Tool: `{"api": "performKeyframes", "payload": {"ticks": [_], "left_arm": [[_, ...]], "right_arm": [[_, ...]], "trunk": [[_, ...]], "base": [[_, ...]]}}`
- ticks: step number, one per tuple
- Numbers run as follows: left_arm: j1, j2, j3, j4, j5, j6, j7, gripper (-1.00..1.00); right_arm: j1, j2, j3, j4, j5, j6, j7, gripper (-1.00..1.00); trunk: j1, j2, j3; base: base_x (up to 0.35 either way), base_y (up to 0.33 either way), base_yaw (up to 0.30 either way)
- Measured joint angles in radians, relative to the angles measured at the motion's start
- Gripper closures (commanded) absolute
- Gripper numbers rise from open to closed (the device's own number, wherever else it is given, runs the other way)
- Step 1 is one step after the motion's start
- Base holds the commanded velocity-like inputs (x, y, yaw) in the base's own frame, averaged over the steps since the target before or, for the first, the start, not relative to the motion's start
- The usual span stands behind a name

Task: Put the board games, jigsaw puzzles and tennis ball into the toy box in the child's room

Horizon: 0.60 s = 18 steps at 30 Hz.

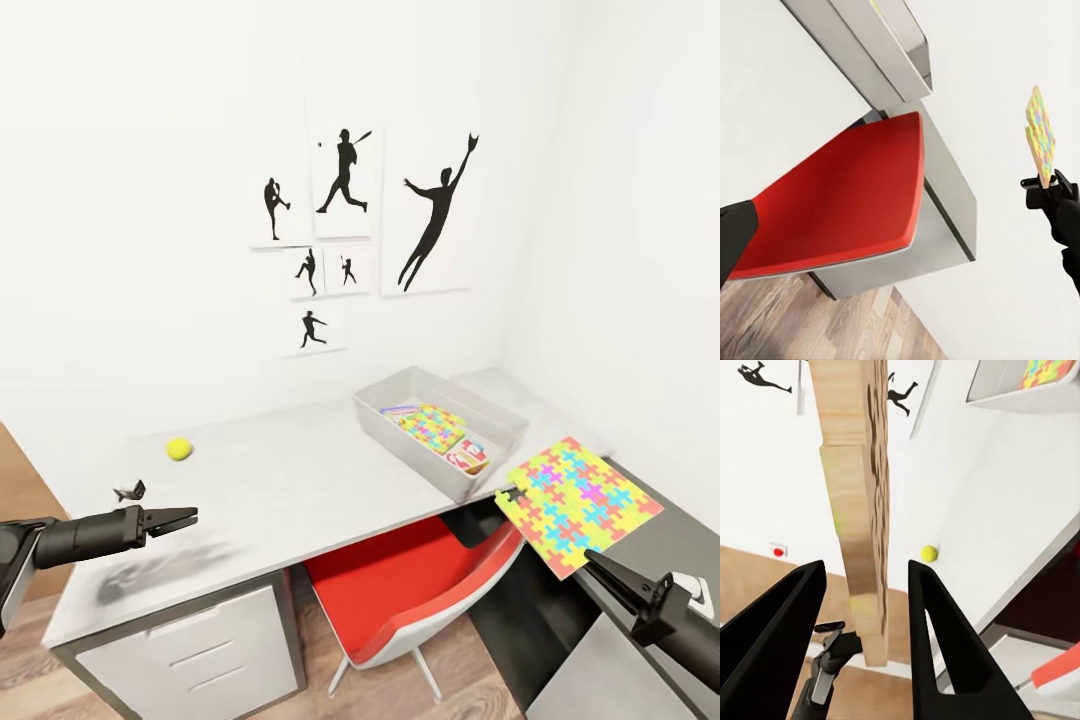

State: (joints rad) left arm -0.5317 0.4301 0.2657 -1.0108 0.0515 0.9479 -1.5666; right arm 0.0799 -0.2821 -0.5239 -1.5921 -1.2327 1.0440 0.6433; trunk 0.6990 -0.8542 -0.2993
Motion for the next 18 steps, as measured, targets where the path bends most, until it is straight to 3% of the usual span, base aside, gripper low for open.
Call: {"api": "performKeyframes", "payload": {"ticks": [7,12,18], "left_arm": [[0.000,0.000,0.000,0.000,0.000,0.000,0.000,-1.00],[0.000,0.000,0.000,0.000,0.000,0.000,0.000,-1.00],[0.000,0.000,0.000,-0.001,0.000,0.000,0.000,-1.00]], "right_arm": [[0.000,0.001,0.000,0.000,0.001,0.000,0.000,1.00],[0.000,-0.001,0.000,0.001,0.039,0.000,0.000,1.00],[0.000,-0.003,-0.002,-0.003,0.050,0.000,-0.038,1.00]], "trunk": [[0.000,0.000,-0.001],[-0.015,0.028,0.011],[-0.038,0.070,0.030]], "base": [[0.000,0.000,0.244],[0.000,0.000,0.030],[0.000,0.000,0.003]]}}
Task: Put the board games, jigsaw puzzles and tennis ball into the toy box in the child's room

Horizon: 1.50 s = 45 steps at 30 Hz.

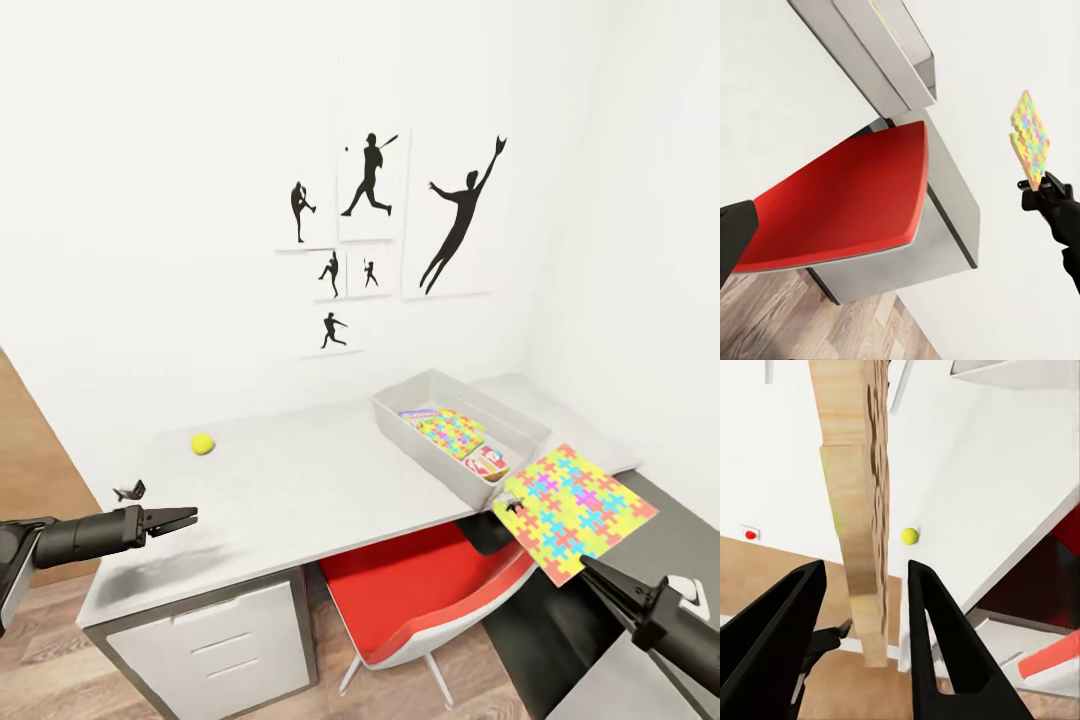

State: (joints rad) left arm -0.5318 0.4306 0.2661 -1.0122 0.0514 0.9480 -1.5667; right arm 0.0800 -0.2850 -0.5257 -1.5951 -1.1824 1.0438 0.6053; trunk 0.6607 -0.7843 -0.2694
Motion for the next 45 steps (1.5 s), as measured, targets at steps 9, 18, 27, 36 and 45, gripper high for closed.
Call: {"api": "performKeyframes", "payload": {"ticks": [9,18,27,36,45], "left_arm": [[0.000,-0.001,-0.001,-0.009,0.000,0.000,0.000,-1.00],[0.000,-0.003,-0.001,-0.011,0.000,0.000,0.000,-1.00],[0.000,-0.003,-0.001,-0.011,0.000,0.001,0.000,-1.00],[0.000,0.000,0.001,-0.011,0.000,0.002,0.000,-1.00],[0.000,0.003,0.007,-0.011,0.000,0.004,0.000,-1.00]], "right_arm": [[-0.001,-0.001,0.005,-0.002,-0.003,0.001,-0.054,1.00],[-0.011,-0.015,0.006,-0.002,-0.004,0.001,-0.100,1.00],[-0.499,-0.113,0.219,0.166,-0.020,-0.001,-0.348,1.00],[-0.903,-0.106,0.427,0.639,-0.024,-0.001,-0.474,1.00],[-1.026,-0.022,0.436,0.750,-0.005,0.000,-0.713,1.00]], "trunk": [[-0.035,0.063,0.028],[-0.069,0.126,0.057],[-0.103,0.190,0.085],[-0.138,0.253,0.114],[-0.173,0.316,0.142]], "base": [[0.000,0.000,0.000],[0.000,0.000,0.000],[0.000,0.000,0.000],[0.000,0.000,0.000],[0.000,0.000,0.000]]}}
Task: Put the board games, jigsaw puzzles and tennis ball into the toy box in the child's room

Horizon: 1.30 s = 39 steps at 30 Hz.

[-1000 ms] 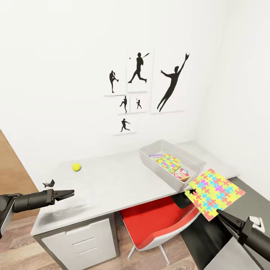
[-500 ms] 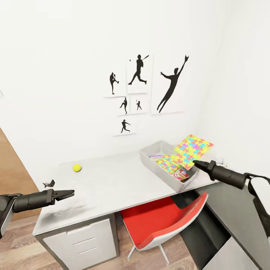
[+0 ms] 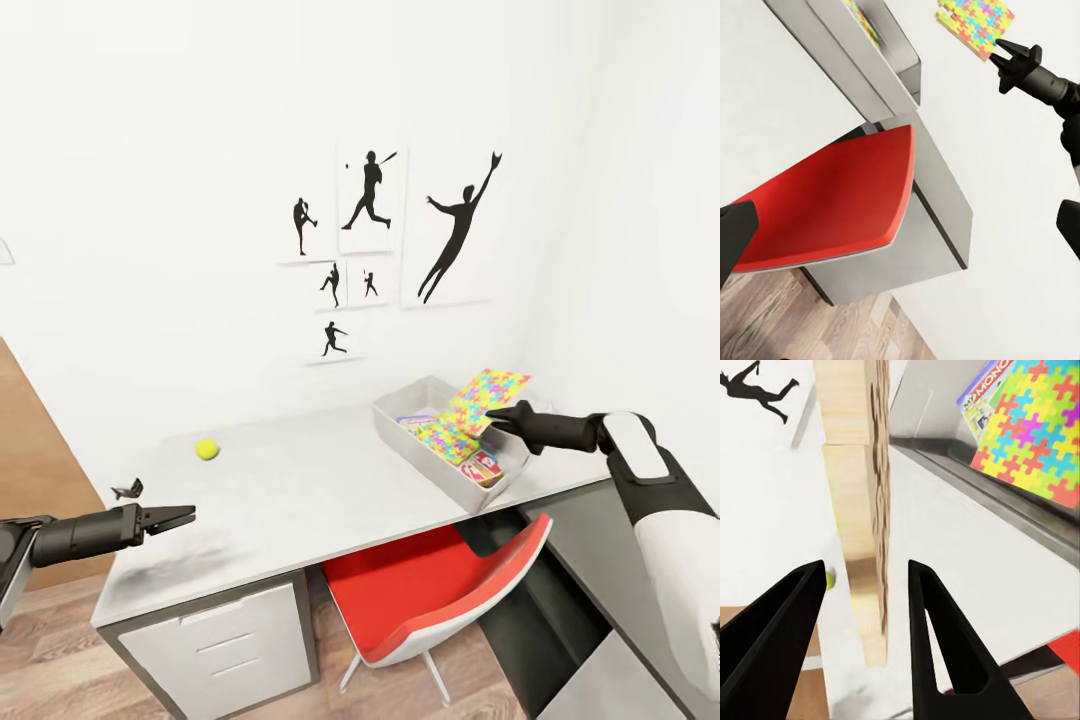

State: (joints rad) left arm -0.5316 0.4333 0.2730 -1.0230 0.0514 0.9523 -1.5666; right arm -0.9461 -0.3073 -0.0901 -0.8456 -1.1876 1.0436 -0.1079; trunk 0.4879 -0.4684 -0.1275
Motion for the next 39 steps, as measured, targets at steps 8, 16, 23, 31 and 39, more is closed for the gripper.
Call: {"api": "performKeyframes", "payload": {"ticks": [8,16,23,31,39], "left_arm": [[-0.009,0.001,0.002,0.005,-0.002,0.040,0.000,-1.00],[-0.152,0.001,-0.019,0.049,-0.026,0.084,0.000,-1.00],[-0.300,-0.005,-0.082,0.237,-0.173,0.085,0.005,-1.00],[-0.332,-0.001,-0.091,0.273,-0.214,0.085,0.005,-1.00],[-0.332,0.001,-0.088,0.273,-0.207,0.085,0.005,-1.00]], "right_arm": [[0.006,0.003,-0.004,-0.003,-0.004,0.000,-0.019,1.00],[0.008,0.003,-0.007,-0.032,-0.006,0.000,-0.019,1.00],[0.008,0.004,-0.007,-0.036,-0.005,0.000,-0.019,1.00],[0.008,0.004,-0.004,-0.039,-0.005,0.000,-0.019,1.00],[0.008,0.005,0.000,-0.040,-0.004,0.000,-0.021,1.00]], "trunk": [[-0.031,0.056,0.025],[-0.039,0.071,0.032],[-0.039,0.071,0.032],[-0.039,0.071,0.032],[-0.039,0.071,0.032]], "base": [[0.000,0.000,0.000],[0.000,0.000,0.000],[0.000,0.000,0.000],[0.000,0.000,0.000],[0.002,0.000,0.000]]}}
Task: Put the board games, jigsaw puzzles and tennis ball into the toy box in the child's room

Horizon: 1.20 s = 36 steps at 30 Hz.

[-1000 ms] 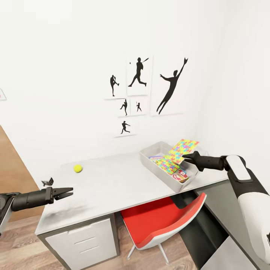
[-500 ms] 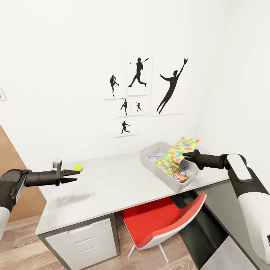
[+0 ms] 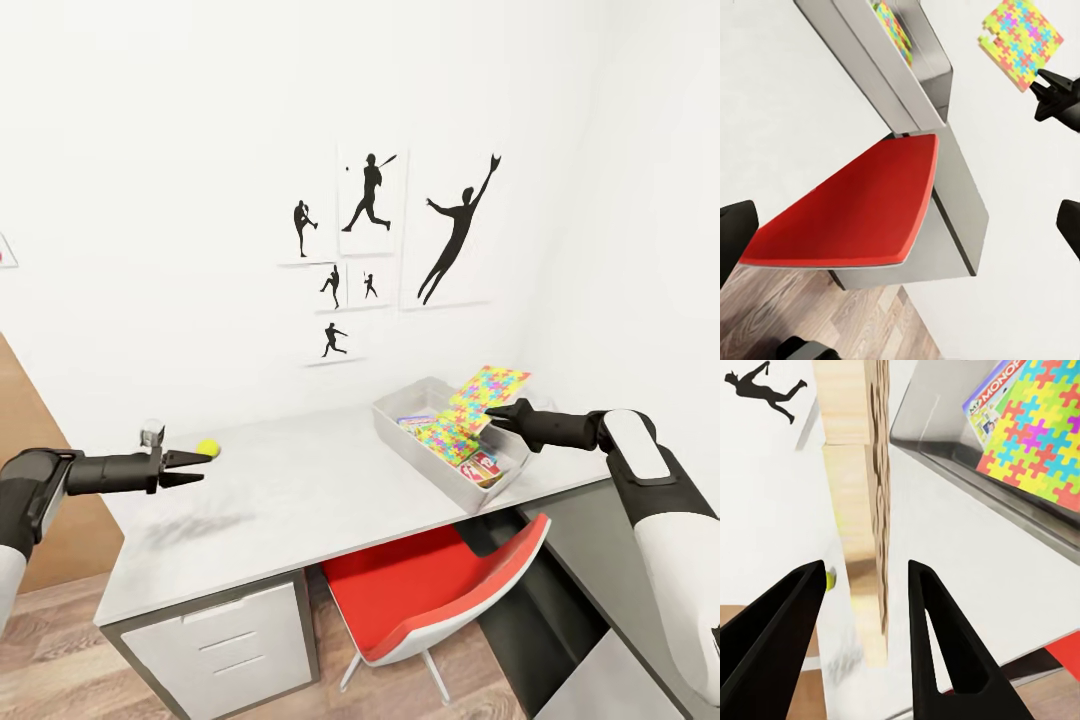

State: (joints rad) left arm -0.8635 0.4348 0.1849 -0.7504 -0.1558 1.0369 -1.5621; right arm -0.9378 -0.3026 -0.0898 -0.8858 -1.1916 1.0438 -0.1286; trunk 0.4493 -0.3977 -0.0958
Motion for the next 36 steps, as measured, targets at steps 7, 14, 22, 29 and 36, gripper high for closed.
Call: {"api": "performKeyframes", "payload": {"ticks": [7,14,22,29,36], "left_arm": [[0.001,0.001,0.004,-0.002,0.005,0.000,0.000,-1.00],[0.001,0.001,0.004,-0.004,0.006,0.000,0.000,-1.00],[0.001,0.001,0.003,-0.005,0.005,0.000,0.000,-1.00],[0.001,0.002,0.004,-0.005,0.005,0.000,0.000,-1.00],[0.001,0.001,0.004,-0.005,0.005,0.000,0.000,-1.00]], "right_arm": [[0.000,0.000,0.000,0.001,0.001,0.000,0.000,1.00],[-0.001,0.000,0.002,0.006,0.002,0.000,-0.003,1.00],[-0.008,0.012,0.030,0.014,0.007,0.000,-0.005,1.00],[-0.023,0.014,0.052,0.034,0.009,0.000,-0.006,1.00],[-0.025,0.014,0.054,0.036,0.009,0.000,-0.006,1.00]], "trunk": [[0.000,0.000,0.000],[0.000,0.000,0.000],[0.000,0.000,0.000],[0.000,0.000,0.000],[0.000,0.000,0.000]], "base": [[0.194,0.000,0.000],[0.177,0.033,0.000],[0.142,0.043,0.000],[0.018,0.002,0.000],[0.147,0.000,0.000]]}}
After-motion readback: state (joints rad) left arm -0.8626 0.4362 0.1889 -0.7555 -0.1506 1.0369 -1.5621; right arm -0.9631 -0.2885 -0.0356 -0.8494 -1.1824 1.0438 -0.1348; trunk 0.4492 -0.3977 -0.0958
